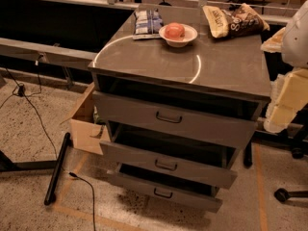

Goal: Pick apple from paper bowl and place on counter

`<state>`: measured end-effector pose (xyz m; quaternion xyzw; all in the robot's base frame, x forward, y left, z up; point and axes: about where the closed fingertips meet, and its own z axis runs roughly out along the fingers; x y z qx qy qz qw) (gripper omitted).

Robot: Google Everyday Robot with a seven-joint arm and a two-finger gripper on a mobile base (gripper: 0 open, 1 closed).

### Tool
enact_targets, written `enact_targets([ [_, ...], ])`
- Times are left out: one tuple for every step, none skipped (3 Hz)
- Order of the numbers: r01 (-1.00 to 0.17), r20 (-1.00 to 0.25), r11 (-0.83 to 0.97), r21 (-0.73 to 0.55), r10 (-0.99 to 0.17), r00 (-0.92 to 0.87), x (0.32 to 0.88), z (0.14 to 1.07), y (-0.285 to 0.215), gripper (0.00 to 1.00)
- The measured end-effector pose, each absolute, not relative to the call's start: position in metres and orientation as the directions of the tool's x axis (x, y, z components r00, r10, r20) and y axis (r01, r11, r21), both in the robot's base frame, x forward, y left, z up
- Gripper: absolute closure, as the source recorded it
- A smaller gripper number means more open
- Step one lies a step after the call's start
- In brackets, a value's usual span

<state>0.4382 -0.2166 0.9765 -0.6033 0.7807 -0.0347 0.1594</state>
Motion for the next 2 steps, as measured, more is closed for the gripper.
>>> enact_targets([
  [-0.931, -0.207, 0.27, -0.247, -0.953, -0.221, 0.4382, 0.9765, -0.2166, 0.0],
  [-0.923, -0.22, 0.288, -0.255, -0.947, -0.234, 0.4393, 0.9784, -0.2168, 0.0],
])
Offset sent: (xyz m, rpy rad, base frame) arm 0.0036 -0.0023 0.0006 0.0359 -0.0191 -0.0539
